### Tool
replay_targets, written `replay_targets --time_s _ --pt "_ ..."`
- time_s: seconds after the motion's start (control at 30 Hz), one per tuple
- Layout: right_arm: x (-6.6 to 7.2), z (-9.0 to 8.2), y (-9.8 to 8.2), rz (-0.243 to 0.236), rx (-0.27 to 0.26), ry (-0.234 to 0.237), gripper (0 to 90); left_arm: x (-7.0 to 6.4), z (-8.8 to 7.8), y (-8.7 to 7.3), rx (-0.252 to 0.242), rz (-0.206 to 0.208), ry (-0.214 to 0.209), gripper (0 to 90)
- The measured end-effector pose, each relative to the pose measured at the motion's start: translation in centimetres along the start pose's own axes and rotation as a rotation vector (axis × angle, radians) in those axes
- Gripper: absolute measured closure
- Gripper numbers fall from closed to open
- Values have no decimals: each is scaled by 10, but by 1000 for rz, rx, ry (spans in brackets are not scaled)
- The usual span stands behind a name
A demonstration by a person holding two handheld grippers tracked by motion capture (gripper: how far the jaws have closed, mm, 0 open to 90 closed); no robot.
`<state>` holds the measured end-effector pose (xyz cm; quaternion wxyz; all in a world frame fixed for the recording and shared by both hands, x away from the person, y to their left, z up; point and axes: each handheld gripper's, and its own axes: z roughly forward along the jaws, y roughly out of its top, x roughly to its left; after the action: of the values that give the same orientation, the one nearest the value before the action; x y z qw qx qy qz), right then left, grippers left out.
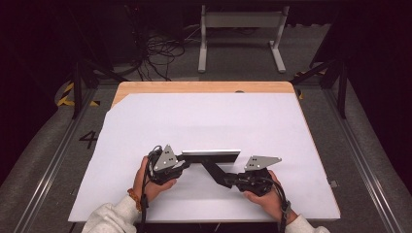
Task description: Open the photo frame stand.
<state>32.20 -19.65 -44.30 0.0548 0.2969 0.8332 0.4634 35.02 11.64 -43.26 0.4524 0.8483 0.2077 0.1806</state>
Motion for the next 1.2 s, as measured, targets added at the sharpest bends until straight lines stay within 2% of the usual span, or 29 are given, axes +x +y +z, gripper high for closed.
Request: replay_targets --time_s 0.53,1.03,1.2 --pt "0 -2 -1 -2 8 3 838 -2 0 0 4 11 11 729" --pt "0 -3 0 -8 22 7 839 -2 1 0 2 8 3 726" --pt "1 -4 0 -24 24 3 840 -2 1 0 2 9 0 728"
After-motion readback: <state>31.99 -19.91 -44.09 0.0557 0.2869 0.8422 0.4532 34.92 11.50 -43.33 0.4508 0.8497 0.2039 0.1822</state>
